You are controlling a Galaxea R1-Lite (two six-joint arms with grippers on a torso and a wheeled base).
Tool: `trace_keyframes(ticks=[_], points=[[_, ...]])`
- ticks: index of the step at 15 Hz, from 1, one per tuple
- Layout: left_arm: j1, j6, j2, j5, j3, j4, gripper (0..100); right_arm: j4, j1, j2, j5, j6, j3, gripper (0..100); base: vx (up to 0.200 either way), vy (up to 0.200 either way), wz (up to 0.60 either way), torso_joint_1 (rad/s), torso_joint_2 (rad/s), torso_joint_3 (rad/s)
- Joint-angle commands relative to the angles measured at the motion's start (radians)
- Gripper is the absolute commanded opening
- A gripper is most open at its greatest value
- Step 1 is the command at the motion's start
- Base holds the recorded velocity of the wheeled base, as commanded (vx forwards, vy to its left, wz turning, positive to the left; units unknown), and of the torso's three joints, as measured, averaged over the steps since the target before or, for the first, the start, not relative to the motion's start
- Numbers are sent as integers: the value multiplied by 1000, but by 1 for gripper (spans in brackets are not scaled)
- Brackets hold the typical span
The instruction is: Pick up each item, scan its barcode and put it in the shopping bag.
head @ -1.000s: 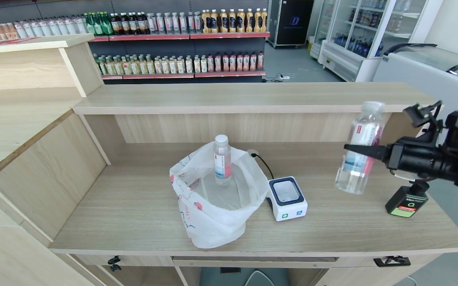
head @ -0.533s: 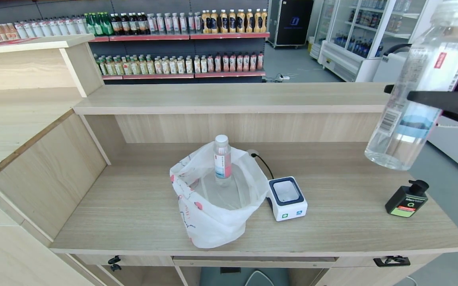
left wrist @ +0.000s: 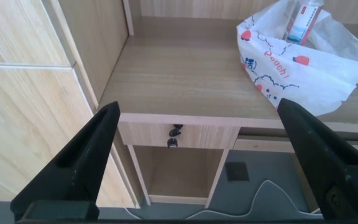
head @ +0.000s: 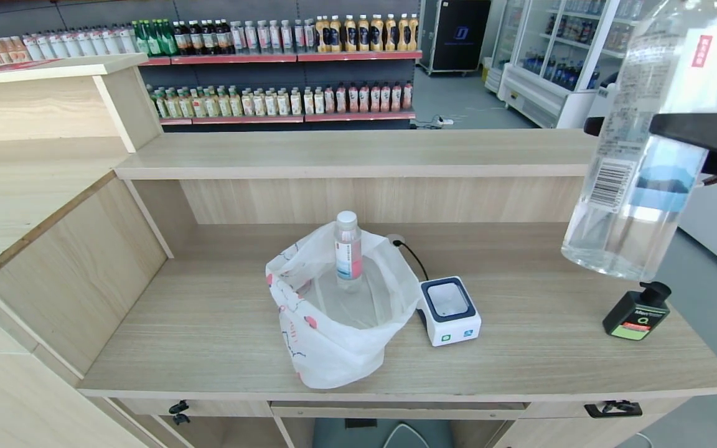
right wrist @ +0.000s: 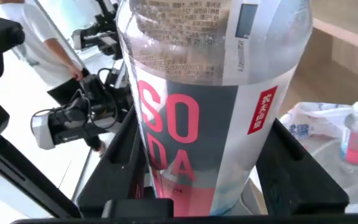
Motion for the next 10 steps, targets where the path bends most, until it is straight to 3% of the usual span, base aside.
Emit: trace_keyframes(ticks=[1, 5, 8, 10], points=[[0, 0, 0, 0, 0, -1, 100, 3, 53, 5, 0, 44, -38, 0, 0, 0, 0, 0, 0, 0], [0, 0, 0, 0, 0, -1, 100, 3, 139, -6, 3, 233, -127, 0, 0, 0, 0, 0, 0, 0], [0, 0, 0, 0, 0, -1, 100, 4, 177, -58, 112, 385, -139, 0, 0, 0, 0, 0, 0, 0], [0, 0, 0, 0, 0, -1, 100, 4, 194, -89, 128, 400, -110, 0, 0, 0, 0, 0, 0, 0]])
